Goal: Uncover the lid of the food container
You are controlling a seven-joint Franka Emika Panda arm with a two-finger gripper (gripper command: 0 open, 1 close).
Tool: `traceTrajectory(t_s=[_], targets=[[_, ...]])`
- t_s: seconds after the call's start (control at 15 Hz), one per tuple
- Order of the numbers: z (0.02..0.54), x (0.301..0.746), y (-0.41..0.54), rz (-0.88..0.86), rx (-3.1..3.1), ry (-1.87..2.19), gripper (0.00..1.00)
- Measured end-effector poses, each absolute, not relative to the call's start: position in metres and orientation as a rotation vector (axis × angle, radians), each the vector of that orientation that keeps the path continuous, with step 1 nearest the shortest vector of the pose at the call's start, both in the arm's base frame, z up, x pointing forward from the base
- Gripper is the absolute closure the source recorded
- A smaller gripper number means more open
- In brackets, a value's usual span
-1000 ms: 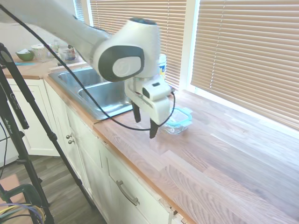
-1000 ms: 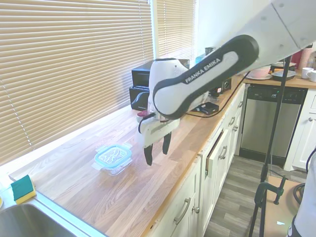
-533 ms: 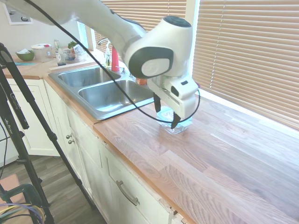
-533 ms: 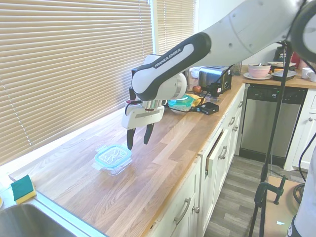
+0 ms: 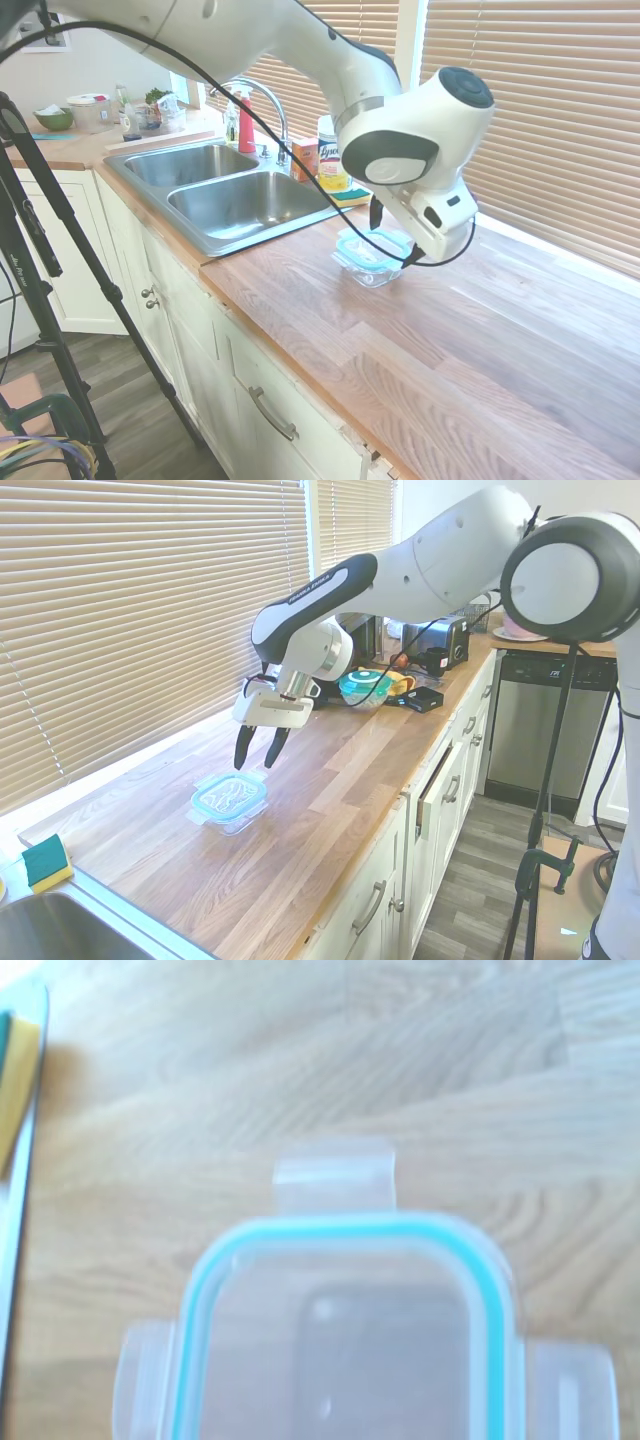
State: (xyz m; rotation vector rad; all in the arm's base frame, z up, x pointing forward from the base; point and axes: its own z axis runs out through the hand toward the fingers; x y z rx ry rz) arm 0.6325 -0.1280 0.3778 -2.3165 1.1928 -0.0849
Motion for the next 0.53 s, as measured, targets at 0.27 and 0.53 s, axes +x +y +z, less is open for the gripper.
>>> traceTrajectory(t_s=[0.27, 0.53], targets=[[0.357, 0.65, -0.144, -0.05, -2.254, 1.199, 0.0], [0.34, 0.65, -0.16, -0.016, -2.154, 1.198, 0.0]])
